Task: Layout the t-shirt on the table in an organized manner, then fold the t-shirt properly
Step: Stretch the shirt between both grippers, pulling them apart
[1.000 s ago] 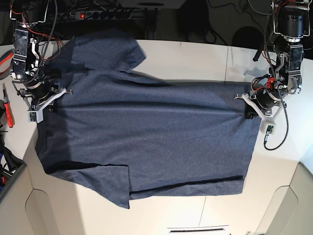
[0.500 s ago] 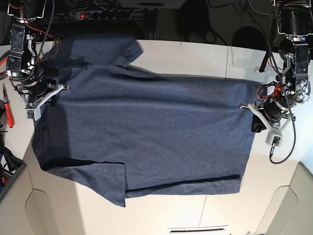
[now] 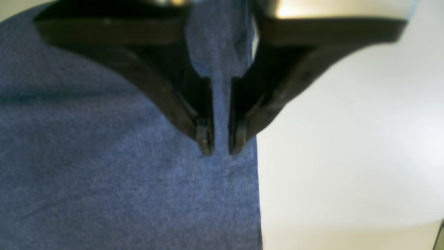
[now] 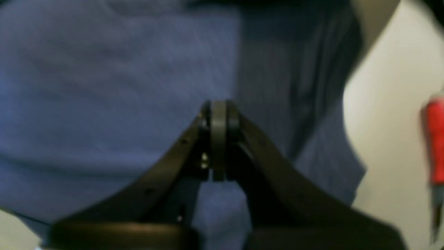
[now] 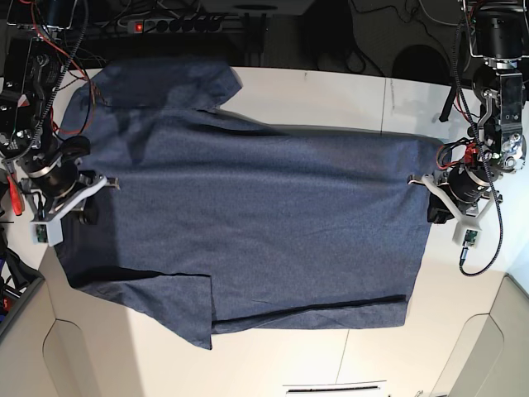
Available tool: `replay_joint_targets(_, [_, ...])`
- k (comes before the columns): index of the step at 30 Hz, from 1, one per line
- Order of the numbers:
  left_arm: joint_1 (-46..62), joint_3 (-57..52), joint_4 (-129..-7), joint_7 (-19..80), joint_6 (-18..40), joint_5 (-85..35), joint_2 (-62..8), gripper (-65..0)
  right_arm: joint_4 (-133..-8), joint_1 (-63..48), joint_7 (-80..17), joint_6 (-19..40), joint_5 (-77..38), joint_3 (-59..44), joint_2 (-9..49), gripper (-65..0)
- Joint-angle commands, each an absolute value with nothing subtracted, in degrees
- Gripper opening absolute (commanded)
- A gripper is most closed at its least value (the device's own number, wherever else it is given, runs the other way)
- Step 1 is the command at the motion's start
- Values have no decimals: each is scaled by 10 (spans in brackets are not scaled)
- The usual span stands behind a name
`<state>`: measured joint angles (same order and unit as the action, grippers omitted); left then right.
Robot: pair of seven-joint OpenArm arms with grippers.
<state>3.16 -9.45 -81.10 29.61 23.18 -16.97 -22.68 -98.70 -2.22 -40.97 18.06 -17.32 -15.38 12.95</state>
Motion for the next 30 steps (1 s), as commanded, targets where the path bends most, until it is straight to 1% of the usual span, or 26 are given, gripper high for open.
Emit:
replay_joint_targets(1, [24,-98,-822,288,227,-172,-235,-519,-1015,-16,-410,182,-178,-157,128,-650])
replay_joint_targets(4, [24,-98,-821,291,227,-159,-235,-512,-1059,-17,-434,182,-150,-159,112,-650])
replay_joint_targets(6, [24,-98,-821,292,214,-147,-235,-512,-1070,-16,-436,182,-125,-160,104,-650])
replay_joint_targets(7, [24,-98,-821,292,207,-144,-235,-512,-1070,-16,-435,182,-121,-162,103,-615])
replay_joint_targets(9, [24,-98,-821,292,199,-143,-235,-512,-1070,-16,-435,181,-120,-170,103,-431])
replay_joint_targets(10, [24,-98,-821,292,199,-143,-235,-512,-1069,-16,-435,176,-120,-174,103,-392])
replay_joint_targets(13, [23,-98,-821,284,199,-144,-235,-512,-1067,-16,-424,155,-122,-189,102,-387])
replay_joint_targets(15, [20,-98,-821,279,199,-144,-235,-512,-1064,-16,-413,156,-138,-201,100,-387])
replay_joint_targets(21, [12,-98,-821,280,199,-166,-235,-512,-1059,-16,-394,195,-171,-220,92,-392])
replay_joint_targets(23, [13,-98,-821,281,199,-176,-235,-512,-1059,-16,-394,204,-172,-220,92,-421])
replay_joint_targets(26, [13,-98,-821,281,199,-185,-235,-512,-1059,-16,-383,204,-169,-221,93,-427])
replay_joint_targets(30, [15,-98,-821,286,200,-185,-235,-512,-1059,-17,-379,204,-167,-228,111,-427])
